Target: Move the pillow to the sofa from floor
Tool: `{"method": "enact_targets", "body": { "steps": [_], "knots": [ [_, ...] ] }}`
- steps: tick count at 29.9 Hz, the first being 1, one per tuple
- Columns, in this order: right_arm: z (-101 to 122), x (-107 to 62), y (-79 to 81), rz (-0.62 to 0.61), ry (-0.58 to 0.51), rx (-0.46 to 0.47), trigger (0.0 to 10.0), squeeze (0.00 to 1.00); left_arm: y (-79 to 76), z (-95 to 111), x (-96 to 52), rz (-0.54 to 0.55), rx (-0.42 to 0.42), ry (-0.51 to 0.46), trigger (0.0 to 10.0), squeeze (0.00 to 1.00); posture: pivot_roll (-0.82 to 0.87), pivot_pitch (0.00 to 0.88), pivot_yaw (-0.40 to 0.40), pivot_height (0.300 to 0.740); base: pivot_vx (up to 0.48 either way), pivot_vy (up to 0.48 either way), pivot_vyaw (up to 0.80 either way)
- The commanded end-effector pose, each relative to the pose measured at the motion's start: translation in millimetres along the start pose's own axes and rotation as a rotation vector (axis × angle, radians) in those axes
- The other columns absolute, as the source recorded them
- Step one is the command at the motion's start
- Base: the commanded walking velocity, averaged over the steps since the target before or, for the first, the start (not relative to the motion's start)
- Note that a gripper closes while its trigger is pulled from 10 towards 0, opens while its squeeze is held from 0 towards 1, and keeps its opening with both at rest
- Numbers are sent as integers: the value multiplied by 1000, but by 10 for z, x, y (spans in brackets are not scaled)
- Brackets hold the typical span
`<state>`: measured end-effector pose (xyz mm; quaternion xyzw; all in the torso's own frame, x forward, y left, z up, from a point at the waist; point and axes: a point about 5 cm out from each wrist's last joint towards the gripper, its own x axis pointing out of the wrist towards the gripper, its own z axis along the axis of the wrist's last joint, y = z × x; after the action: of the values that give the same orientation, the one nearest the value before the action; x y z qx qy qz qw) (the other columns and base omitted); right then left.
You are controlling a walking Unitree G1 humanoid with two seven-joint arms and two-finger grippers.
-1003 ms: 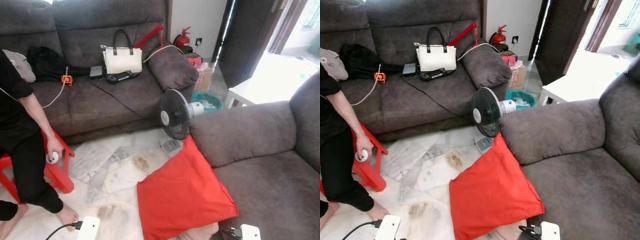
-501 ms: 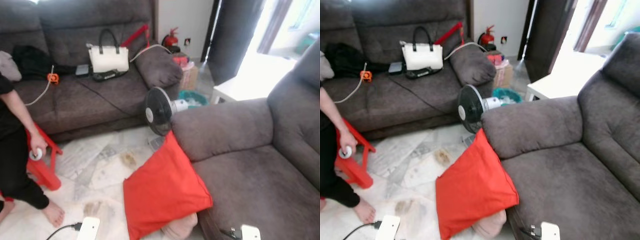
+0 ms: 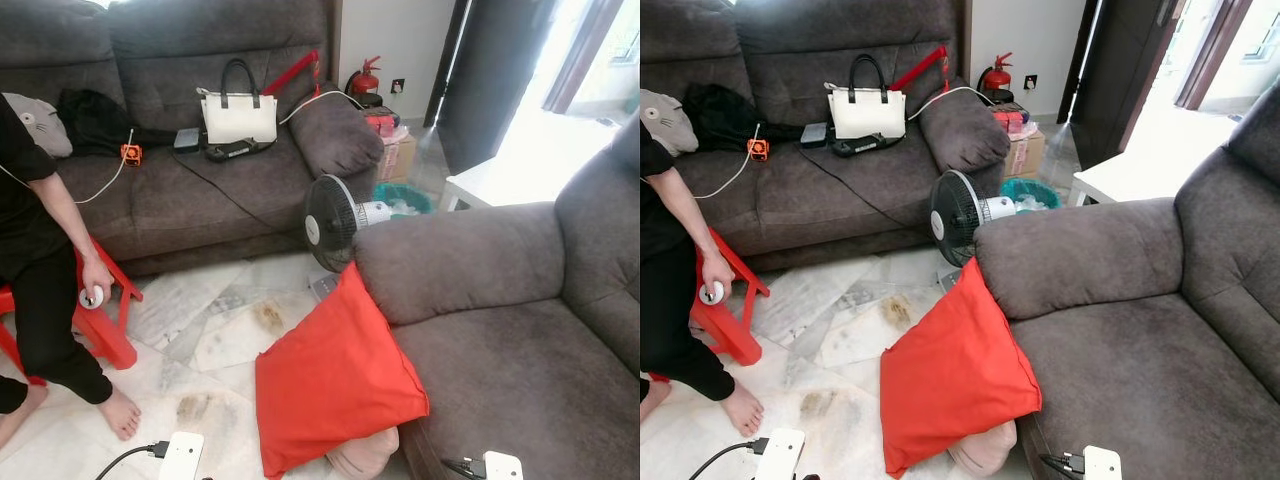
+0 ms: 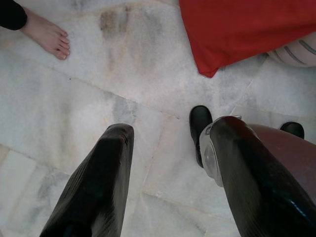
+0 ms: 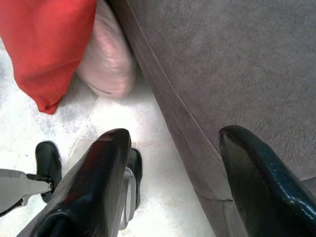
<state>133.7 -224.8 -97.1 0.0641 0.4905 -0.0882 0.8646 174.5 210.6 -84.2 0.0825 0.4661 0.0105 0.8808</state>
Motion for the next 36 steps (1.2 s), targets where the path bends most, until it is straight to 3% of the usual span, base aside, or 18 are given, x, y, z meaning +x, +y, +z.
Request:
{"method": "enact_targets", "body": {
  "steps": [1,13,20,24,31,36],
  "knots": [
    [20,1,-3,3,-9,-14,10000,0,34,-16,-4,7,4,8,10000,0,83,0,-35,740,0,0,800],
    [2,0,-1,0,-3,15,10000,0,35,-21,-4,4,20,14,10000,0,81,0,-31,740,194,0,133],
    [21,4,15,16,-7,-29,10000,0,43,-16,-4,4,29,14,10000,0,84,0,-28,740,364,0,309],
    [8,4,21,8,-7,22,10000,0,49,-14,-3,4,35,14,10000,0,84,0,-24,740,363,0,600],
    [7,5,33,7,-11,28,10000,0,58,-11,-4,1,47,13,10000,0,82,0,-18,740,365,0,0],
    [4,5,38,5,-12,30,10000,0,64,-10,-4,0,62,12,10000,0,84,0,-16,740,0,0,0]
  ]
}}
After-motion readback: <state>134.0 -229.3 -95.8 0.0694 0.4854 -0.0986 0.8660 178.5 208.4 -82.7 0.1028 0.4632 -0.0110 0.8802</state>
